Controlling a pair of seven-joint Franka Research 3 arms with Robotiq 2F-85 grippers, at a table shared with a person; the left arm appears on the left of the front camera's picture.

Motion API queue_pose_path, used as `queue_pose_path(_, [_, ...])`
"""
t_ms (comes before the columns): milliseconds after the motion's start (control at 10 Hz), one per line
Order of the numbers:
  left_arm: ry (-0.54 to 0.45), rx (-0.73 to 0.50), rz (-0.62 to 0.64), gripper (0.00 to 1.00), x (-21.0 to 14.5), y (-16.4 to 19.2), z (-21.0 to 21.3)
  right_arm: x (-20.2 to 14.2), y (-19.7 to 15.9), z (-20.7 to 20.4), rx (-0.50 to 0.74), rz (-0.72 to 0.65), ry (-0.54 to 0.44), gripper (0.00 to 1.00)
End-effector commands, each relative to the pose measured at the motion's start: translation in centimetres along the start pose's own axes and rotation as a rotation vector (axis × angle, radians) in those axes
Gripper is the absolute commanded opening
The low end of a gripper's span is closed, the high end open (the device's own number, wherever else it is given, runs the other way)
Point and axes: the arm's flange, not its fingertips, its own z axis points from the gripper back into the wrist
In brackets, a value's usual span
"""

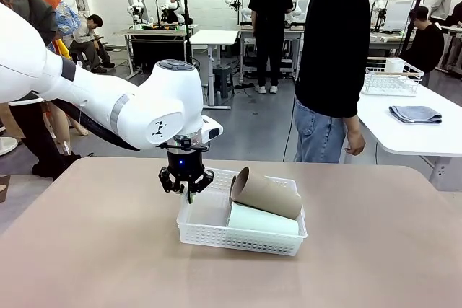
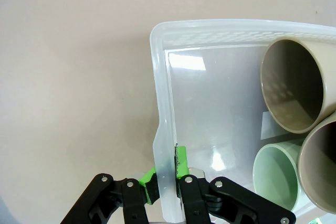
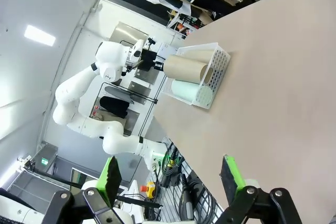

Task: Clean and organize the cups into the basket.
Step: Move the Organizing basket back to the left side of the table.

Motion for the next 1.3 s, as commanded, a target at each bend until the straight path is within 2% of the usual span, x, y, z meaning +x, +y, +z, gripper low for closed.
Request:
queue_pose_path(0, [-0.001,0.001,-0.002,0.00,-0.1,-0.1,0.1,-0.1,0.0,0.1,-0.002,0.022,-0.004,1.00])
queue_pose_path(200, [-0.001,0.001,-0.002,0.00,-0.1,-0.1,0.1,-0.1,0.0,0.1,-0.002,0.022,-0.004,1.00])
queue_pose_path(300, [0.000,0.000,0.000,0.04,0.0,0.0,0.0,-0.1,0.0,0.1,-0.002,0.022,-0.004,1.00])
queue_pose_path(500, [-0.027,0.107,0.076,0.04,2.1,5.5,2.5,-0.1,0.0,0.1,-0.002,0.022,-0.004,1.00])
queue_pose_path(600, [0.012,0.108,0.056,0.04,2.5,7.5,3.0,-0.1,0.0,0.1,-0.002,0.022,-0.004,1.00])
queue_pose_path(800, [0.080,0.176,0.145,0.04,4.2,14.3,3.2,-0.1,0.0,0.1,-0.002,0.022,-0.004,1.00])
queue_pose_path(1200, [0.156,0.158,0.220,0.04,6.1,26.0,1.1,-0.1,0.0,0.1,-0.002,0.022,-0.004,1.00])
